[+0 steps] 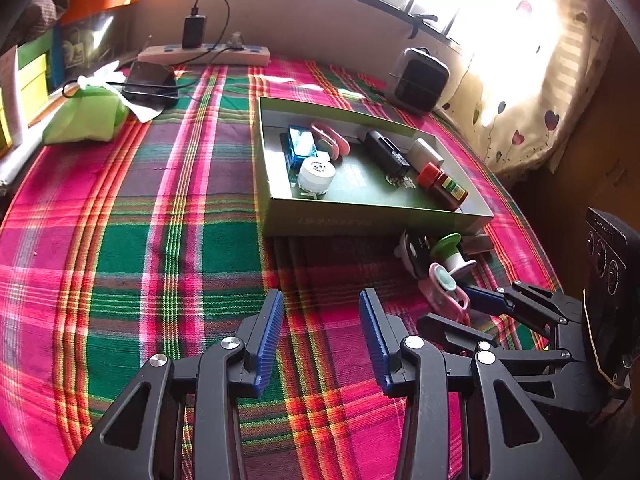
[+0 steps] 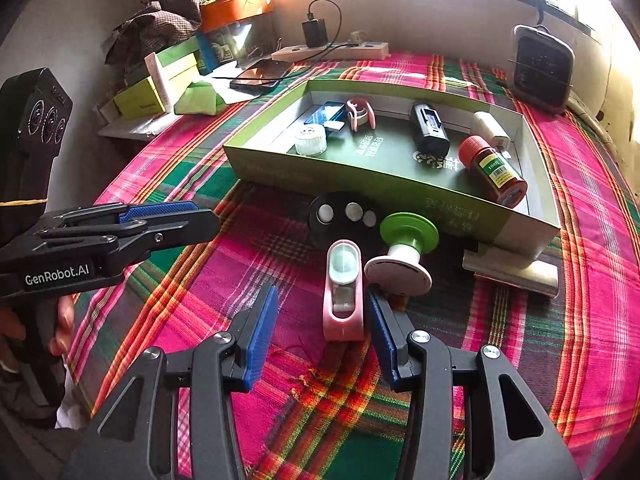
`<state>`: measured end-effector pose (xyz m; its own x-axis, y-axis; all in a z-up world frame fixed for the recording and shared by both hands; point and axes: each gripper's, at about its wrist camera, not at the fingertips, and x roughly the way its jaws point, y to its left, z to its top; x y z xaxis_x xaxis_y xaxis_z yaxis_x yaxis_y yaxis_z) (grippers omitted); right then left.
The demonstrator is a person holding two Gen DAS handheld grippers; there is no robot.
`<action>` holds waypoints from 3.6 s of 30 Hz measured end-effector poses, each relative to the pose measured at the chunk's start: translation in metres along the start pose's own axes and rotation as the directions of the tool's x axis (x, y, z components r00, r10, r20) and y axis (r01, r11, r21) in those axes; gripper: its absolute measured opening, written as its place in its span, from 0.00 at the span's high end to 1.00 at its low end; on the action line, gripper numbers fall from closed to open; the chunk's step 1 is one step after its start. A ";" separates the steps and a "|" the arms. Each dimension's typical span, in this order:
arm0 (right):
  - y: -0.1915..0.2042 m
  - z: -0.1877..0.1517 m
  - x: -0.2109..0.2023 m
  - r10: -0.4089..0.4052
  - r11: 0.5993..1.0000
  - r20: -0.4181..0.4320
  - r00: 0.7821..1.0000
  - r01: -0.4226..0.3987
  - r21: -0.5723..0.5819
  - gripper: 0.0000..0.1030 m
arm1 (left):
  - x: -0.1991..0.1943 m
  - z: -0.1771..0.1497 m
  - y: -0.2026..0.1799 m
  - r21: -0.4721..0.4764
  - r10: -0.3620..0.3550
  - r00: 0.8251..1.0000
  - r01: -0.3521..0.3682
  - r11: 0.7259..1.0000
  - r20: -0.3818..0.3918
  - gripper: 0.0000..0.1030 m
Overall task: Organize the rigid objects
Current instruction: 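Grasp the pink-and-white holder with the right tool, then grasp the black round disc with the left tool while the right tool holds the pink holder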
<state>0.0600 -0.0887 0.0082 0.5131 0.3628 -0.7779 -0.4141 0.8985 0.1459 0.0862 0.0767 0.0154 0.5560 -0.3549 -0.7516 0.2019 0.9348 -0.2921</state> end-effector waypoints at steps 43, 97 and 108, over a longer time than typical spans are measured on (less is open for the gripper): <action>-0.058 -0.046 -0.046 -0.161 0.983 0.049 0.986 0.156 0.093 0.82 | 0.051 0.023 -0.066 0.102 -0.002 0.998 0.008 0.995 -0.059 0.59; -0.072 -0.047 -0.049 -0.128 0.986 0.086 0.988 0.117 0.123 0.82 | 0.050 0.029 -0.074 0.084 0.043 0.999 -0.042 0.996 -0.011 0.75; -0.073 -0.046 -0.054 -0.119 0.986 0.099 0.988 0.106 0.131 0.82 | 0.039 0.030 -0.075 0.083 0.044 0.999 -0.046 0.996 0.016 0.75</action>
<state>0.0279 -0.1852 0.0115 0.6305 0.2759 -0.7255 -0.2553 0.9564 0.1418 0.1165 -0.0068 0.0256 0.5770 -0.3129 -0.7544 0.2426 0.9477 -0.2074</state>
